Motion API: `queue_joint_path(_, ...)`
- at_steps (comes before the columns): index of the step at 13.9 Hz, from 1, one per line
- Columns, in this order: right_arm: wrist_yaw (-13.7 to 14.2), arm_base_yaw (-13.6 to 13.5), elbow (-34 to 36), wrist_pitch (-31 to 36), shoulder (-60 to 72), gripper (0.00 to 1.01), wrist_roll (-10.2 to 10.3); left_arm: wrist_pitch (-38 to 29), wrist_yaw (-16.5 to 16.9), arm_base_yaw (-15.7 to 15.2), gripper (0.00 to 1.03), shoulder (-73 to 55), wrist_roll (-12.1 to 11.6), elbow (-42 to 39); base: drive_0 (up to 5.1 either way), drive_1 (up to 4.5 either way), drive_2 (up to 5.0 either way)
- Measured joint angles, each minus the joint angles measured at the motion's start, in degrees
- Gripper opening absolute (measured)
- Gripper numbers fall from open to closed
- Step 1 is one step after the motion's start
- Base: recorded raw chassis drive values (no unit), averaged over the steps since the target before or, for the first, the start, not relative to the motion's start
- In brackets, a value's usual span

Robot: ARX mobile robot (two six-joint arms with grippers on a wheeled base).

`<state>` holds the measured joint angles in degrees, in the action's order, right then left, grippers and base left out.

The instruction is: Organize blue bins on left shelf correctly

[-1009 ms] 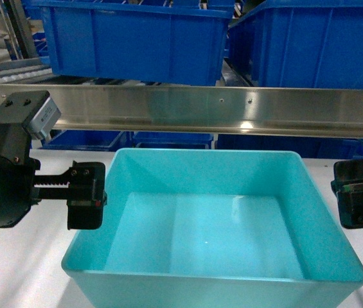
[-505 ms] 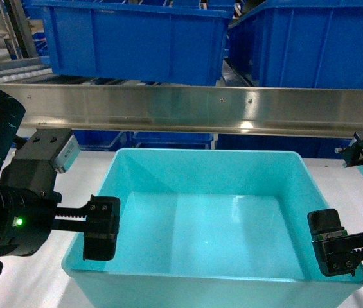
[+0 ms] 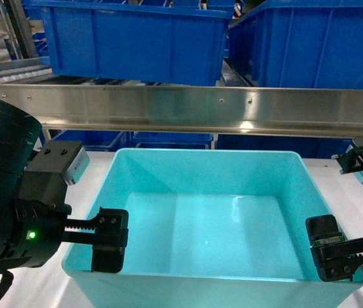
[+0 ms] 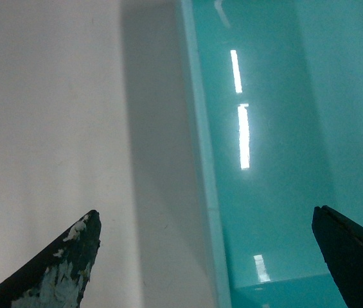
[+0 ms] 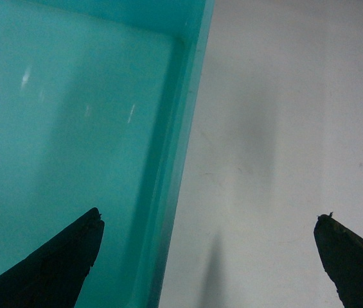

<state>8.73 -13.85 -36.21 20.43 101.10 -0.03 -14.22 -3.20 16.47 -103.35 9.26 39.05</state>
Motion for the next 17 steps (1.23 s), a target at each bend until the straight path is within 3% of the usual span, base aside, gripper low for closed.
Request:
queue_joint_path(5,0.04,-0.04,0.0,-0.31,0.57,0.98,-0.07,0.9,-0.66,0.7,0.98,-0.92,0.85,0.07,0.0,0.0,0.0)
queue_joint_path(8,0.04,-0.04,0.0,-0.28,0.57,0.69,-0.07,0.9,-0.66,0.7,0.69,-0.92,0.85,0.07,0.0,0.0,0.0)
queue_joint_path(13,-0.83,-0.44,0.0,-0.28,0.57,0.1,-0.04,1.07,0.17,1.25,0.09,-0.96,0.85,0.07,0.0,0.0,0.0)
queue_joint_path(14,-1.53,-0.42,-0.02,-0.07,0.55,0.03,2.19,1.05,0.17,1.33,0.02,-0.96,2.38,0.11,0.0,0.0,0.0)
queue_joint_path(15,-2.01,-0.24,0.02,0.11,0.2,0.03,3.08,2.6,0.11,1.44,0.02,-0.94,2.34,0.96,0.0,0.0,0.0)
queue_joint_path(16,-3.19,1.11,0.68,-3.74,-7.96,0.03,3.32,6.58,0.26,3.21,0.02,4.48,1.86,2.54,0.0,0.0,0.0)
queue_joint_path(17,-4.37,1.11,1.38,-8.35,-18.25,0.03,3.23,7.58,-1.95,5.14,0.02,13.7,0.74,0.46,0.0,0.0,0.0)
